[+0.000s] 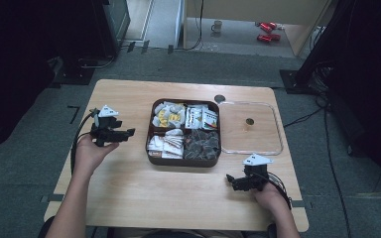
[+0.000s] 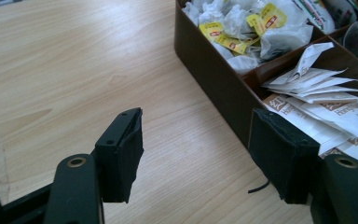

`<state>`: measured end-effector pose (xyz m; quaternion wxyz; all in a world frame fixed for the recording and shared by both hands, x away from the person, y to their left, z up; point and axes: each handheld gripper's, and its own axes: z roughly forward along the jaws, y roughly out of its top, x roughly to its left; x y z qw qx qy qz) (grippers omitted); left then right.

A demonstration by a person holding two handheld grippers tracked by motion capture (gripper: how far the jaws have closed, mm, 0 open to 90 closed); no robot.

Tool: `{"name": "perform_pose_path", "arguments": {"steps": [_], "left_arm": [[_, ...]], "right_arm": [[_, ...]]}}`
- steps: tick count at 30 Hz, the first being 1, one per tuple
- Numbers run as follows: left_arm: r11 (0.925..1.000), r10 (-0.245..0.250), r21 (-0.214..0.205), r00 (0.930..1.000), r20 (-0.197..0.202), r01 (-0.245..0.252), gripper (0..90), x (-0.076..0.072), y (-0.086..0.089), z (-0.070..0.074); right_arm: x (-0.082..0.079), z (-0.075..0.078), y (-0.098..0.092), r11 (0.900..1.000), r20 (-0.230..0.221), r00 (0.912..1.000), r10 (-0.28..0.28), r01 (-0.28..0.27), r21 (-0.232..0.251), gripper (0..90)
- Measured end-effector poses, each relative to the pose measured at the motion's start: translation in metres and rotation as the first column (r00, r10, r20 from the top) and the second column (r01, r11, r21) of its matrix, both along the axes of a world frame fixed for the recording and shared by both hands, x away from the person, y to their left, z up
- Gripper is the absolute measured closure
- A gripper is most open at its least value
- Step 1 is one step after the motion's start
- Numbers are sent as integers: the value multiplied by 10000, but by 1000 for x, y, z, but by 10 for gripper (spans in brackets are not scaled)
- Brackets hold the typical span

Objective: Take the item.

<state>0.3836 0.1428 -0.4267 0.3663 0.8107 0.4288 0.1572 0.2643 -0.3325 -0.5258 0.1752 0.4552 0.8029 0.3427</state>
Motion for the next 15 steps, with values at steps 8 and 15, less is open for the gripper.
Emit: {"name": "perform_pose_path", "arguments": {"steps": [8,15], "left_arm": [[9984,-569,-64,9981,234,570,428,-2,-14,7],[9941,-1071,-161,9941,178,1074,467,1,-30,7]], "right_arm": [[0,0,0,10000,-1,10000,0,0,-2,0],[0,0,0,10000,4,10000,0,0,-3,0]]}}
